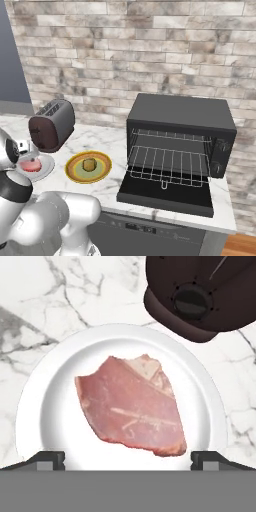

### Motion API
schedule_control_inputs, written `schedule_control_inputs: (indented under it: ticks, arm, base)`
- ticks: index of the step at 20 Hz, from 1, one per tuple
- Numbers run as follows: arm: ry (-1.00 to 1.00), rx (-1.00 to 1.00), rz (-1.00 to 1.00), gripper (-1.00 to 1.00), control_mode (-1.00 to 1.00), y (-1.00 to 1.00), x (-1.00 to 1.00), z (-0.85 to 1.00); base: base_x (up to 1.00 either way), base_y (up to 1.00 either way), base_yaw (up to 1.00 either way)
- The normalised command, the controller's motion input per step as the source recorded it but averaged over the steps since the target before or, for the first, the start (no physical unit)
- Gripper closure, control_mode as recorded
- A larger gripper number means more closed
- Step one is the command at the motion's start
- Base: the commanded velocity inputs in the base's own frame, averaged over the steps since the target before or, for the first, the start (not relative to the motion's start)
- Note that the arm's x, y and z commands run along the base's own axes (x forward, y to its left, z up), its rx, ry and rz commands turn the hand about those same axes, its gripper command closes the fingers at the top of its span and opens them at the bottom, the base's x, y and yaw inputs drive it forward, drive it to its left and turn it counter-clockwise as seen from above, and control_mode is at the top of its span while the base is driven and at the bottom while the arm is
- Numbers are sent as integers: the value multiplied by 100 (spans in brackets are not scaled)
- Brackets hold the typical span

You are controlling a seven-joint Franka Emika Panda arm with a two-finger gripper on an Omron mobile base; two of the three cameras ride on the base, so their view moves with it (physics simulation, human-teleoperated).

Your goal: Open the toaster oven door. Place the bread on the top rack in the toaster oven and place the steak on the bottom rack.

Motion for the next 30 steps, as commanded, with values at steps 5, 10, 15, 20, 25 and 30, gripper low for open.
schedule_control_inputs:
  ticks: [5, 10, 15, 20, 25, 30]
  arm:
    - [0, 2, 0, -100, -100, 21, 18, -29]
    - [0, 0, 0, -100, -100, 30, 9, -15]
    - [0, 0, 0, -100, -100, 7, 14, -11]
    - [0, 0, 0, -100, -100, 2, 17, -12]
    - [0, 0, 0, -100, -100, 0, 12, -20]
    - [0, 0, 0, -100, -100, 0, 11, -17]
  base:
    - [0, 0, 0]
    - [0, 0, 0]
    - [0, 0, 0]
    - [0, 0, 0]
    - [0, 0, 0]
    - [0, 0, 0]
